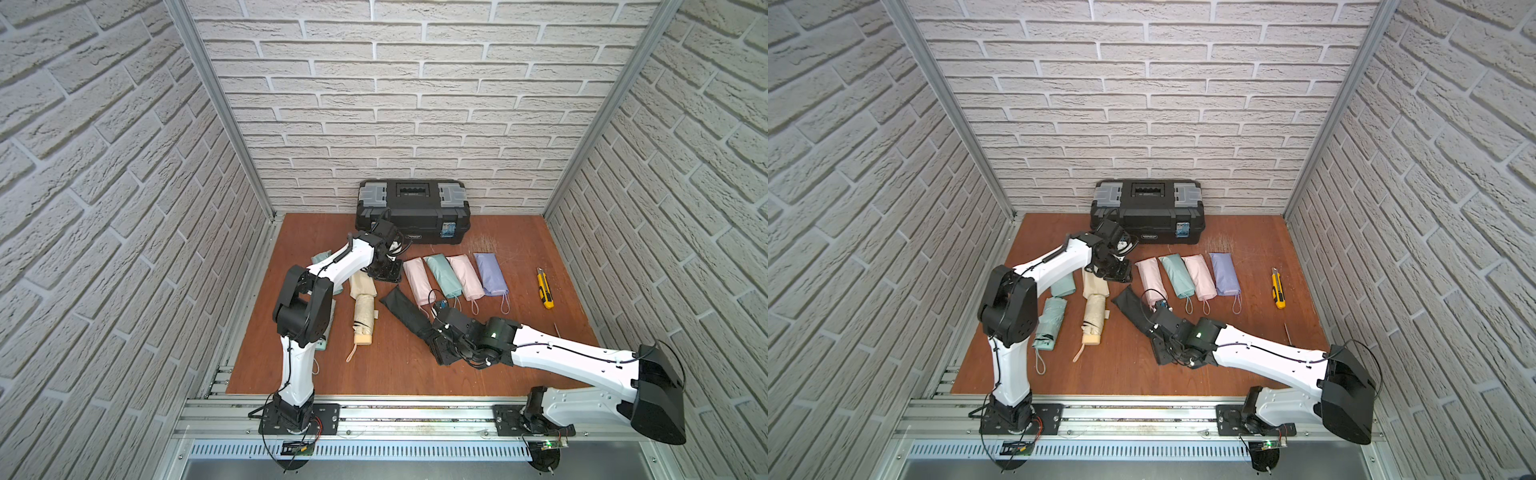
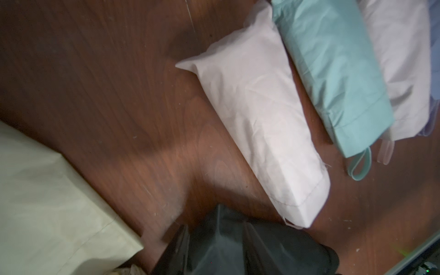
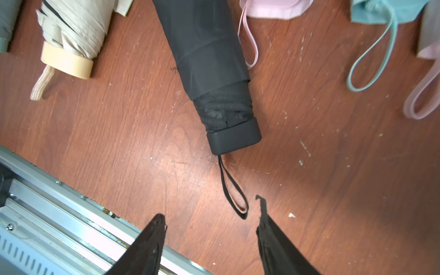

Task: Take umbrellas out of sleeves
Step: Take out the umbrella from the umbrella sleeve.

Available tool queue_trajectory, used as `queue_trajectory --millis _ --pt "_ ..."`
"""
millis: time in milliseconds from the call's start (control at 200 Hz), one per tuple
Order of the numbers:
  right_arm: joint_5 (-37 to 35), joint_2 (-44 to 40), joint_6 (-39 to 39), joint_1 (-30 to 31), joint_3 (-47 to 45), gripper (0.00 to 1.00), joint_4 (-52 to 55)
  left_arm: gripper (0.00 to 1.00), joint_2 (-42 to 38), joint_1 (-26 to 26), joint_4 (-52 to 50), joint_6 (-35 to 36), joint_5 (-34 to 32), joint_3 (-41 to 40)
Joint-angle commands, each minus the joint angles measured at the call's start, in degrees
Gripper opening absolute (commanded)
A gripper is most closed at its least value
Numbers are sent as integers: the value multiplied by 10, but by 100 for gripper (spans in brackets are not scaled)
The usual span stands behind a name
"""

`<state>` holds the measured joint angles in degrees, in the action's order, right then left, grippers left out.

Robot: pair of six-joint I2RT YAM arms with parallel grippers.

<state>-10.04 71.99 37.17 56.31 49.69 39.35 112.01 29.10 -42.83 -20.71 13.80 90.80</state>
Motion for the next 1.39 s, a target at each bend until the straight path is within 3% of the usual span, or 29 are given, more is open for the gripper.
queue_trajectory --millis 0,205,300,480,900,1390 --pt "-15 17 -28 -15 25 65 21 40 -58 -8 23 -1 22 -23" --pt "94 80 -114 -96 33 70 -27 41 -91 -8 45 -12 44 -95" --pt "105 107 -154 -112 49 80 -24 41 -99 -8 66 -21 58 -128" --pt "108 156 -211 -116 83 85 -21 42 -84 -8 85 -19 68 -148" --pt "112 228 -213 -129 105 84 -51 41 -30 -6 87 -2 68 -135" --pt "122 232 -208 -129 95 82 -57 42 -14 -19 81 0 51 -113"
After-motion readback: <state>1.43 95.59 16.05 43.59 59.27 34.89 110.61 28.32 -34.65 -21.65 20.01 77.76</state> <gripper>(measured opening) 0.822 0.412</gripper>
